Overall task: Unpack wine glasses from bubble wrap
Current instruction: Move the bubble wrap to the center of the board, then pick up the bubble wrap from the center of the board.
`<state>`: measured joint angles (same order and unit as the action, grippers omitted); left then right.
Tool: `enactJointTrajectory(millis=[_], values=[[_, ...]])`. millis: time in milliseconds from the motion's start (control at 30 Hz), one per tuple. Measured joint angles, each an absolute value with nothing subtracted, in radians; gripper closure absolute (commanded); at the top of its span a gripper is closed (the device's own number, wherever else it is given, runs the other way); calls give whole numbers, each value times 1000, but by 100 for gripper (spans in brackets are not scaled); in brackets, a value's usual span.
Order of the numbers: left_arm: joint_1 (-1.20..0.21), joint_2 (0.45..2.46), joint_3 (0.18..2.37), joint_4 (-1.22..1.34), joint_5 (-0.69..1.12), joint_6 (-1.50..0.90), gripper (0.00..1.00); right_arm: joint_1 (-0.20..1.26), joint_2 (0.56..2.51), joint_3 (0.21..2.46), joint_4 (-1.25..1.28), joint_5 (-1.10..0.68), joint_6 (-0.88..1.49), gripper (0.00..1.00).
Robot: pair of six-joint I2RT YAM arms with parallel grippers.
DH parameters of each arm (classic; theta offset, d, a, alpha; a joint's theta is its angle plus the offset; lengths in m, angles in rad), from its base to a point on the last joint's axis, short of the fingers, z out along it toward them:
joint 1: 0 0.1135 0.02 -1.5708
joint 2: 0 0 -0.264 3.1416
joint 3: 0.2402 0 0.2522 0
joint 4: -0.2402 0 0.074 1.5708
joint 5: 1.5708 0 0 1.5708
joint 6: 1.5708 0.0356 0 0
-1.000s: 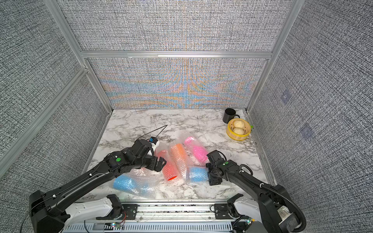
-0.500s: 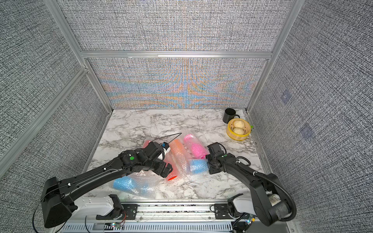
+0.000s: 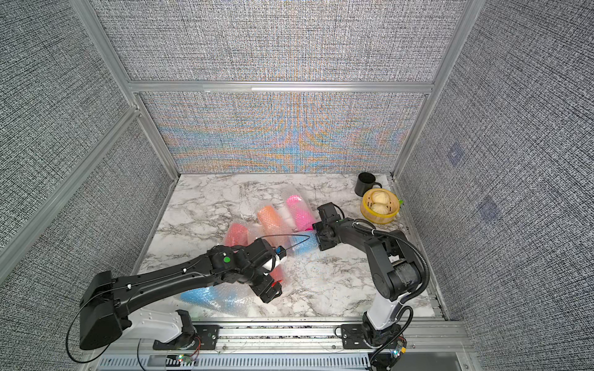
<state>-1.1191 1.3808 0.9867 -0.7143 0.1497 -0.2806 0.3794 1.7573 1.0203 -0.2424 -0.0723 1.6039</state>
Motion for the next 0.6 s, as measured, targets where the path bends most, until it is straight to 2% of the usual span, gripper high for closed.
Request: enactJointTrajectory(millis=[333, 600], values=[[-1155, 1579, 1079, -656, 111, -308, 5, 338, 1750, 1007, -220, -91, 1559, 30], [-1138, 1731, 1151, -730, -135, -379, 5, 313, 1713, 1000, -213, -113, 1506, 30]])
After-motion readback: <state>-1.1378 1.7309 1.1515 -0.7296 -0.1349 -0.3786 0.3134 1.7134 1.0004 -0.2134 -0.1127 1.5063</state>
